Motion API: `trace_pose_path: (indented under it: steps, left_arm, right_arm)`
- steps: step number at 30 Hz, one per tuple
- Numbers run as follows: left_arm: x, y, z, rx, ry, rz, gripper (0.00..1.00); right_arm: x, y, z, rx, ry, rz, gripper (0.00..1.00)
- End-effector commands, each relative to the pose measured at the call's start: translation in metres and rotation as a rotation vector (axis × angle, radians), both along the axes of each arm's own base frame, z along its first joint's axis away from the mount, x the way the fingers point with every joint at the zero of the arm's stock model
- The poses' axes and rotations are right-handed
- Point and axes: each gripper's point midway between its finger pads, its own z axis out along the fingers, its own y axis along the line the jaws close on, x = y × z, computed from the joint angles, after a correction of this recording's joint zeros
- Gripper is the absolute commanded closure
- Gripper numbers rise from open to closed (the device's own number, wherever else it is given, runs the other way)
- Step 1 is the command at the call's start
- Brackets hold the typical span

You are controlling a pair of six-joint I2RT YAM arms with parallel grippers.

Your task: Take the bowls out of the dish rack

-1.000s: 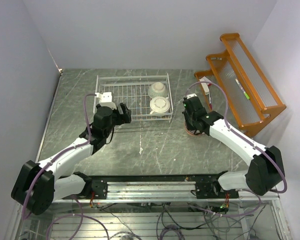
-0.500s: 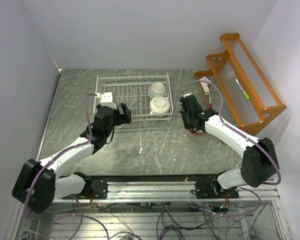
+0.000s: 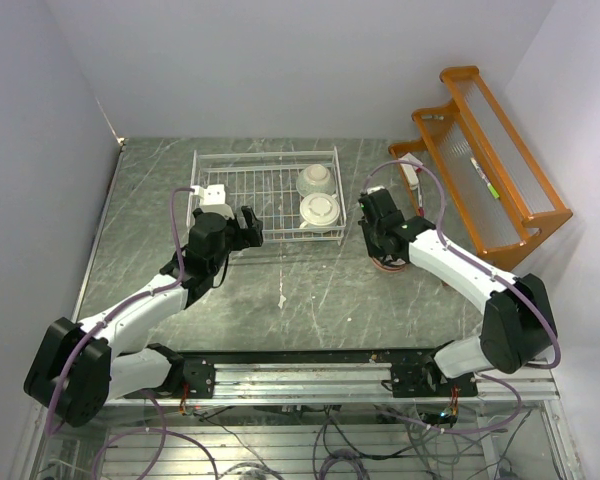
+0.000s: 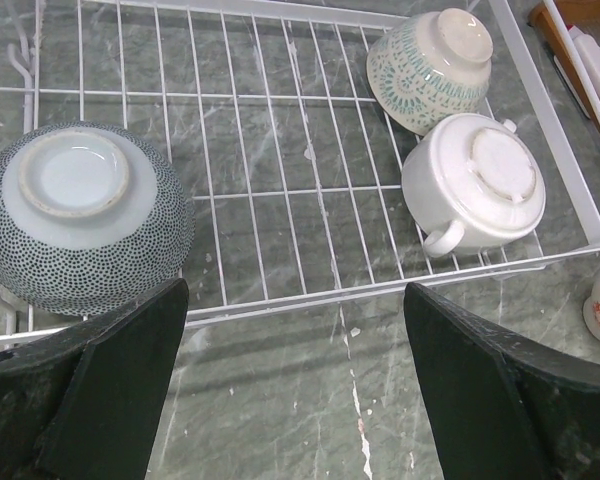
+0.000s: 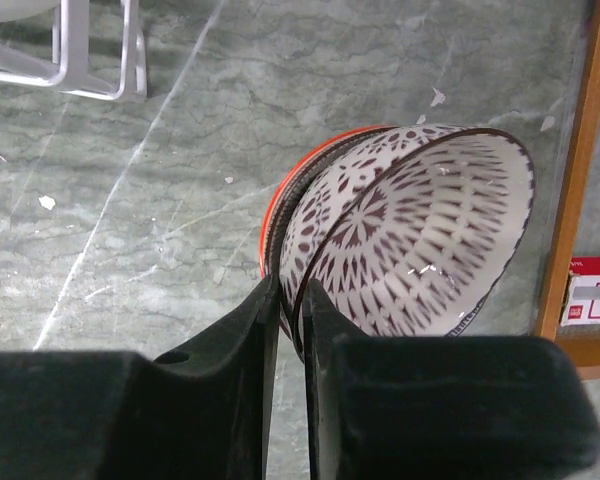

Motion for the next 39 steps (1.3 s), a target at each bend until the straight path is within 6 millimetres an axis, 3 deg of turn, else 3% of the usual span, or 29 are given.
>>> trace_pose_path:
  steps: [1,7,11,14,16,26,39]
  left_arm:
    - [0.005,-0.004,0.009,0.004,-0.035,-0.003,0.01]
    - [0.006,-0.004,0.005,0.009,-0.024,-0.001,0.01]
    - [0.006,-0.004,0.004,0.012,-0.021,-0.001,0.01]
    - [0.007,-0.005,0.003,0.012,-0.020,-0.003,0.01]
    - [0.007,-0.005,0.002,0.014,-0.016,-0.004,0.01]
    - [0.007,-0.005,0.000,0.016,-0.013,-0.002,0.01]
    - [0.007,-0.006,0.000,0.017,-0.009,-0.007,0.01]
  right_arm:
    - [0.012,0.001,0.005,0.012,-0.050,-0.022,0.84]
    - [0.013,0.000,0.006,0.012,-0.059,-0.032,0.76]
    - [0.013,0.000,0.017,0.028,-0.088,-0.038,0.72]
    - [0.013,0.000,0.025,0.041,-0.109,-0.039,0.63]
    - [0.007,-0.004,0.018,0.036,-0.096,-0.044,0.62]
    - [0.002,0.000,0.004,0.060,-0.071,-0.042,0.98]
    - [0.001,-0.001,-0.009,0.043,-0.045,-0.045,1.00]
